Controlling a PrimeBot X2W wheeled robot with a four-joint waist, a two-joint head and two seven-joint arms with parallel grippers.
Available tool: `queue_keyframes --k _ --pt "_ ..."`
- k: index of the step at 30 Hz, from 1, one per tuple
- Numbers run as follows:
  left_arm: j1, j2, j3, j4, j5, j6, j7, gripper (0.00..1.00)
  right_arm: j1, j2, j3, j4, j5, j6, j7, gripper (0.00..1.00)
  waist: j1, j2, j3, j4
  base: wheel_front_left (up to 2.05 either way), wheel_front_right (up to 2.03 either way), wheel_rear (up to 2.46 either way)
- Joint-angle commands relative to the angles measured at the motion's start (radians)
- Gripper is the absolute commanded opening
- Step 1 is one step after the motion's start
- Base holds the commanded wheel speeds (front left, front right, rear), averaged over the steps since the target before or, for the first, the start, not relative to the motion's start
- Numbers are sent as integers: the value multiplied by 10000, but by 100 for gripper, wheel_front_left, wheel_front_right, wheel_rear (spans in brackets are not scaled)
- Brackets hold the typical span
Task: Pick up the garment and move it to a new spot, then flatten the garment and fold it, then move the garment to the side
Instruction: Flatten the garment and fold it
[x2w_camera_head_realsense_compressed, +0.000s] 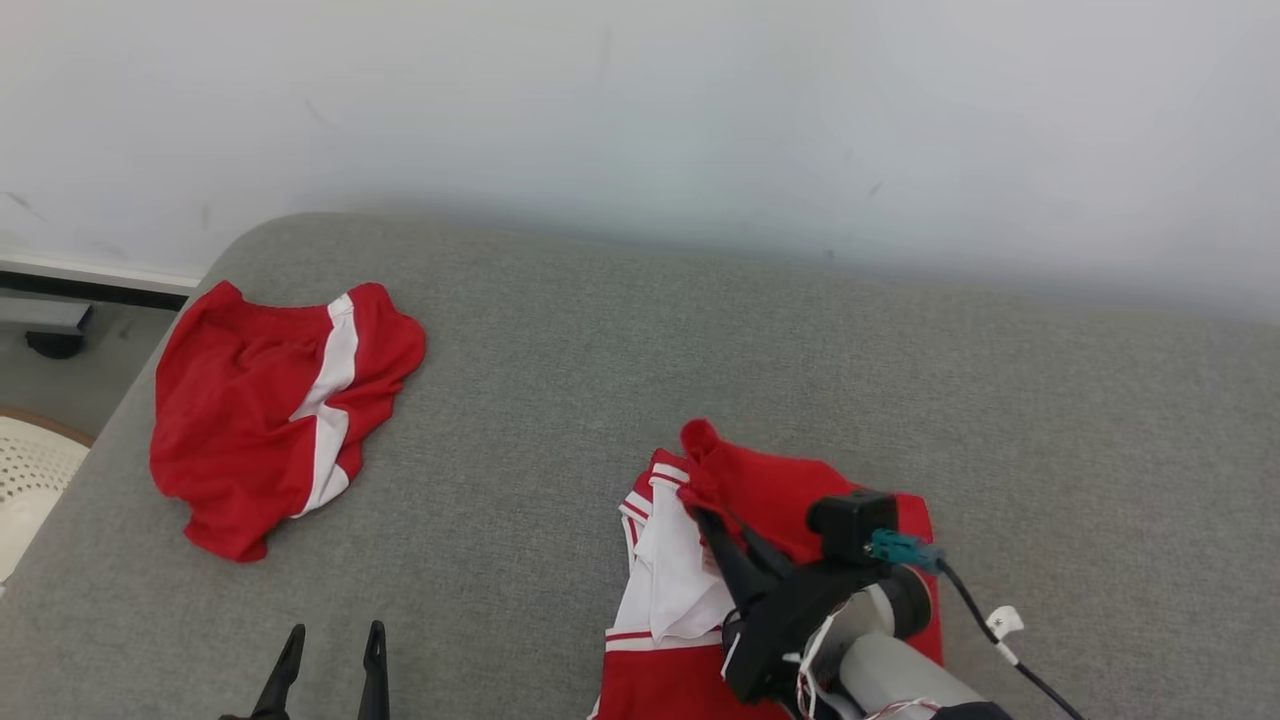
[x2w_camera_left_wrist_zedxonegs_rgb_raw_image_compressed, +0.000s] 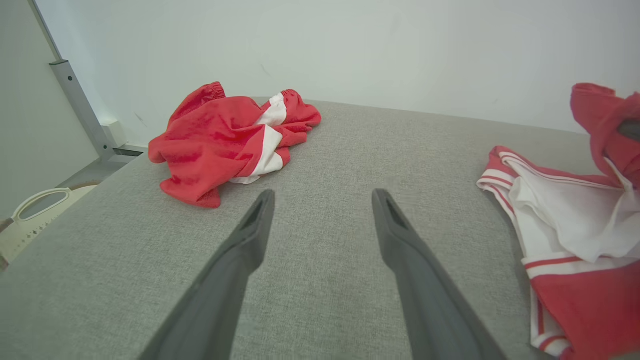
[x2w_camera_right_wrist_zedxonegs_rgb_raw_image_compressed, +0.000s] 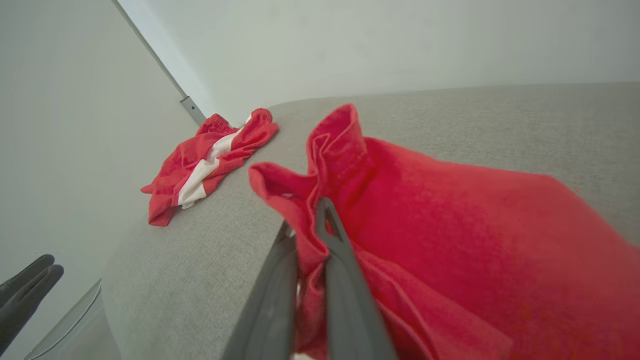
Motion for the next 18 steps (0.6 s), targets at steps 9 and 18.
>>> queue_keyframes --k 9,18 --pt "-240 -74 1 185 2 -13 -7 100 -446 4 1635 878 1065 -25 -296 0 0 -1 39 257 0 0 0" --pt "-206 -133 206 237 -163 -13 -7 100 -1073 2 1209 412 2041 -25 -432 100 0 -1 -2 12 0 0 0"
